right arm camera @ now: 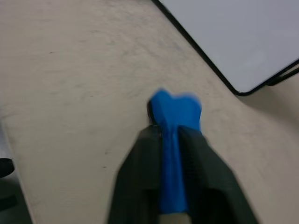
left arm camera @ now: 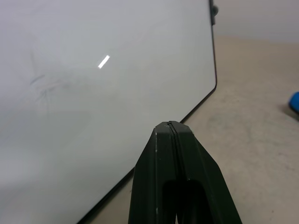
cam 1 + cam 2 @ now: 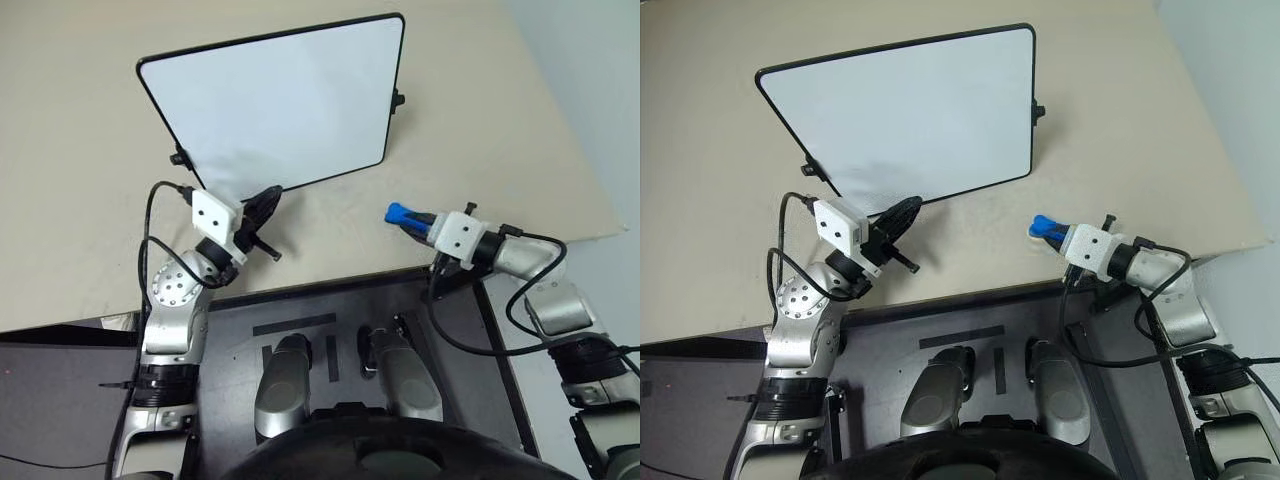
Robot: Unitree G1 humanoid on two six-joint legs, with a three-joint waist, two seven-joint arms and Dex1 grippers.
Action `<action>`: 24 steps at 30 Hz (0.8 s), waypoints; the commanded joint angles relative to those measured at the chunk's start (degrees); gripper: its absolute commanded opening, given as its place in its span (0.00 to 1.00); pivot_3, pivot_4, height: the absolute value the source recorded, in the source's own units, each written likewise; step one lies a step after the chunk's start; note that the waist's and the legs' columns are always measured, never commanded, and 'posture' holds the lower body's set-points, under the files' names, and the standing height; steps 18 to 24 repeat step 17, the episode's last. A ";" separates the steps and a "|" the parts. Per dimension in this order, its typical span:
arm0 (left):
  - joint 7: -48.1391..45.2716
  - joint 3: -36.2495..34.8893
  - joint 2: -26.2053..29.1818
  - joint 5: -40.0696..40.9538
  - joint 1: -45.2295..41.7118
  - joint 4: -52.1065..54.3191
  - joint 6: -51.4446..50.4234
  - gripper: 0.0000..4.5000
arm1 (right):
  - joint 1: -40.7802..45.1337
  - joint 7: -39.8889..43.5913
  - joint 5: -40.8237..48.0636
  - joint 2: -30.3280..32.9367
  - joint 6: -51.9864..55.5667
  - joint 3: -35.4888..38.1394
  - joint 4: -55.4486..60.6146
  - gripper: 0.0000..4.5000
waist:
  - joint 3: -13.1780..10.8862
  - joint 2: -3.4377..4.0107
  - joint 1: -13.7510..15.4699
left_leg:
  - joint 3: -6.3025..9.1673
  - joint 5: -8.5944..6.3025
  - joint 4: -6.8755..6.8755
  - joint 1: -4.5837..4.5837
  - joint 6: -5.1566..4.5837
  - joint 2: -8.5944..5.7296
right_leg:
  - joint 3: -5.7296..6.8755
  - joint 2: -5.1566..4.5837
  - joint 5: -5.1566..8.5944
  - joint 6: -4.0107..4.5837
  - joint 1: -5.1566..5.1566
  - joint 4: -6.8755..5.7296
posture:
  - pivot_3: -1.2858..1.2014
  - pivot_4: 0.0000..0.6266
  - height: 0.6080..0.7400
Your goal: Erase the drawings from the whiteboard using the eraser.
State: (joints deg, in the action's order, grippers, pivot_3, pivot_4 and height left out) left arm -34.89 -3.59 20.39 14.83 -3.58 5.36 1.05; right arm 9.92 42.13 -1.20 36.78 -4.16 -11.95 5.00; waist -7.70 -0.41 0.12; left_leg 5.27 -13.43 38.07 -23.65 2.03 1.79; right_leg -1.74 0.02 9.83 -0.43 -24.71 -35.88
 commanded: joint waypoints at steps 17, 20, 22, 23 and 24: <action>-2.41 0.04 1.02 0.76 -5.14 -2.04 -0.37 0.00 | 0.50 -2.42 6.05 -4.51 5.28 8.40 8.60 0.85 | 0.00 0.00 0.51 | 0.02 -0.15 -0.01 -0.08 -0.11 -0.02 | -0.01 0.00 -0.13 0.40 -0.02 0.01 | 0.52 0.24 1.00; -2.41 0.04 1.02 0.76 -5.14 -2.04 -0.37 0.00 | 0.50 -2.42 6.05 -4.51 5.28 8.40 8.60 0.85 | 0.00 0.00 0.51 | 0.02 -0.15 -0.01 -0.08 -0.11 -0.02 | -0.01 0.00 -0.13 0.40 -0.02 0.01 | 0.52 0.24 1.00; -2.41 0.04 1.02 0.76 -5.14 -2.04 -0.37 0.00 | 0.50 -2.42 6.05 -4.51 5.28 8.40 8.60 0.85 | 0.00 0.00 0.51 | 0.02 -0.15 -0.01 -0.08 -0.11 -0.02 | -0.01 0.00 -0.13 0.40 -0.02 0.01 | 0.52 0.24 1.00; -2.41 0.04 1.02 0.76 -5.14 -2.04 -0.37 0.00 | 0.50 -2.42 6.05 -4.51 5.28 8.40 8.60 0.85 | 0.00 0.00 0.51 | 0.02 -0.15 -0.01 -0.08 -0.11 -0.02 | -0.01 0.00 -0.13 0.40 -0.02 0.01 | 0.52 0.24 1.00; -2.41 0.04 1.02 0.76 -5.14 -2.04 -0.37 0.00 | 0.50 -2.42 6.05 -4.51 5.28 8.40 8.60 0.85 | 0.00 0.00 0.51 | 0.02 -0.15 -0.01 -0.08 -0.11 -0.02 | -0.01 0.00 -0.13 0.40 -0.02 0.01 | 0.52 0.24 1.00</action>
